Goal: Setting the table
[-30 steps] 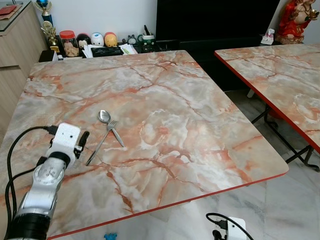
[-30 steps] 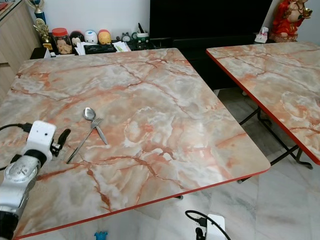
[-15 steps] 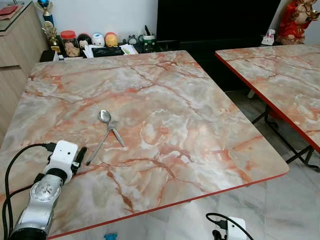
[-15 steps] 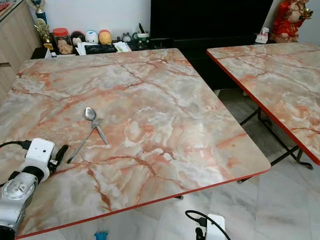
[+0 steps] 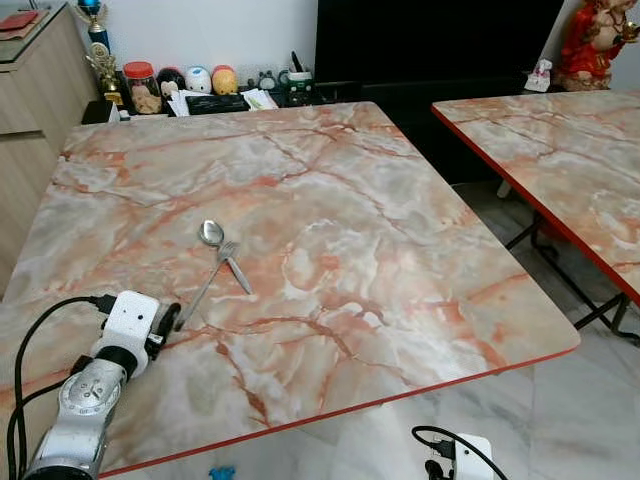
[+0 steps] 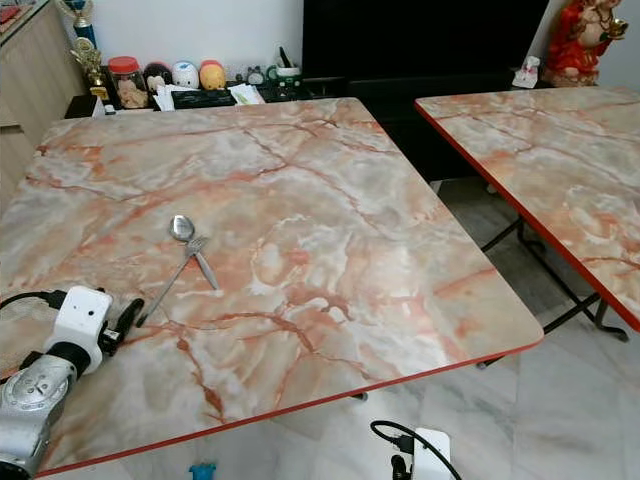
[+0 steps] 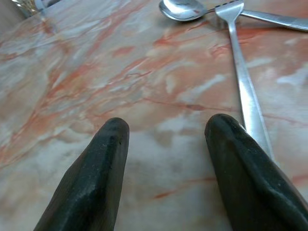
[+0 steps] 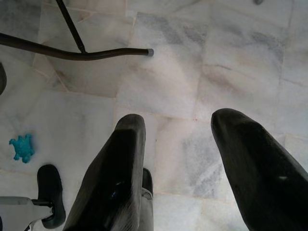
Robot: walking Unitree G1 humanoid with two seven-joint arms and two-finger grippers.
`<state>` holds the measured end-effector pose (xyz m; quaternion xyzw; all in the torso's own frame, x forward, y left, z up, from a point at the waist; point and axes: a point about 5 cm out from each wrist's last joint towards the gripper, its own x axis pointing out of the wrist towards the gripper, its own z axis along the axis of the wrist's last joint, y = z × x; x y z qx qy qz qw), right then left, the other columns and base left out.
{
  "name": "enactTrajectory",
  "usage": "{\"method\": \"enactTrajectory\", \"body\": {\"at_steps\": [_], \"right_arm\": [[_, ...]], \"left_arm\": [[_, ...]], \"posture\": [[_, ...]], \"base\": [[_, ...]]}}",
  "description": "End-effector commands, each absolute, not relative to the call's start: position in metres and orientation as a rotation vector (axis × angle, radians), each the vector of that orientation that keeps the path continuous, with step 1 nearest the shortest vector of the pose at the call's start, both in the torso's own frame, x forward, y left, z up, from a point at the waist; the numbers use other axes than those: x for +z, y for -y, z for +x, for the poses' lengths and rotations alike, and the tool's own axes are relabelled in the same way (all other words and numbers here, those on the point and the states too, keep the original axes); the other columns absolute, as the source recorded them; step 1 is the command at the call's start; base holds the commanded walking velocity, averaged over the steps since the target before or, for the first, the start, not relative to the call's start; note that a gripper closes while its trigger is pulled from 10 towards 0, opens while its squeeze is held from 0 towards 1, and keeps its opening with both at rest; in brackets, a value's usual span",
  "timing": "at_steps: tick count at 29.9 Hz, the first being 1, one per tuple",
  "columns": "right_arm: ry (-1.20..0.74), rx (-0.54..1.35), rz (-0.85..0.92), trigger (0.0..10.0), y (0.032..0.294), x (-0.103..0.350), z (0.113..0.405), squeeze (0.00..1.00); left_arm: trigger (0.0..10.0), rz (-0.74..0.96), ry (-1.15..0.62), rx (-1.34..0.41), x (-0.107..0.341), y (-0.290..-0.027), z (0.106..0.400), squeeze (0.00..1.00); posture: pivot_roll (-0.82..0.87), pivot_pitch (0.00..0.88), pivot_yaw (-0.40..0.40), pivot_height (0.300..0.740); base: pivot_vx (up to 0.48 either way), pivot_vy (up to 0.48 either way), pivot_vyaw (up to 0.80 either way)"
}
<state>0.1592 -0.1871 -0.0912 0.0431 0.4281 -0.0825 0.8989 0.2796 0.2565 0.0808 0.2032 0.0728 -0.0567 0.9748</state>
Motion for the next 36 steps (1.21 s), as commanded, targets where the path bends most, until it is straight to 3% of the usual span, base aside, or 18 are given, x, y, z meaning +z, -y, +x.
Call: {"method": "enactTrajectory", "body": {"at_steps": [1,26,36], "right_arm": [[-0.897,-0.172,0.082,10.0,0.19,-0.092,0.158,0.0],[-0.903,-0.163,0.081,10.0,0.19,-0.092,0.157,0.0],[-0.903,-0.165,0.081,10.0,0.19,-0.092,0.157,0.0]], "left_arm": [[10.0,0.381,-0.182,-0.192,0.068,-0.243,0.273,0.0],[10.0,0.274,-0.072,-0.434,0.096,-0.194,0.269,0.0],[10.0,0.354,-0.02,-0.069,0.111,-0.23,0.291,0.0]], "posture": [[0.11,0.017,-0.087,0.74],[0.11,0.02,-0.09,0.74],[0.11,0.016,-0.088,0.74]], "base": [[0.0,0.0,0.0],[0.0,0.0,0.0],[0.0,0.0,0.0]]}}
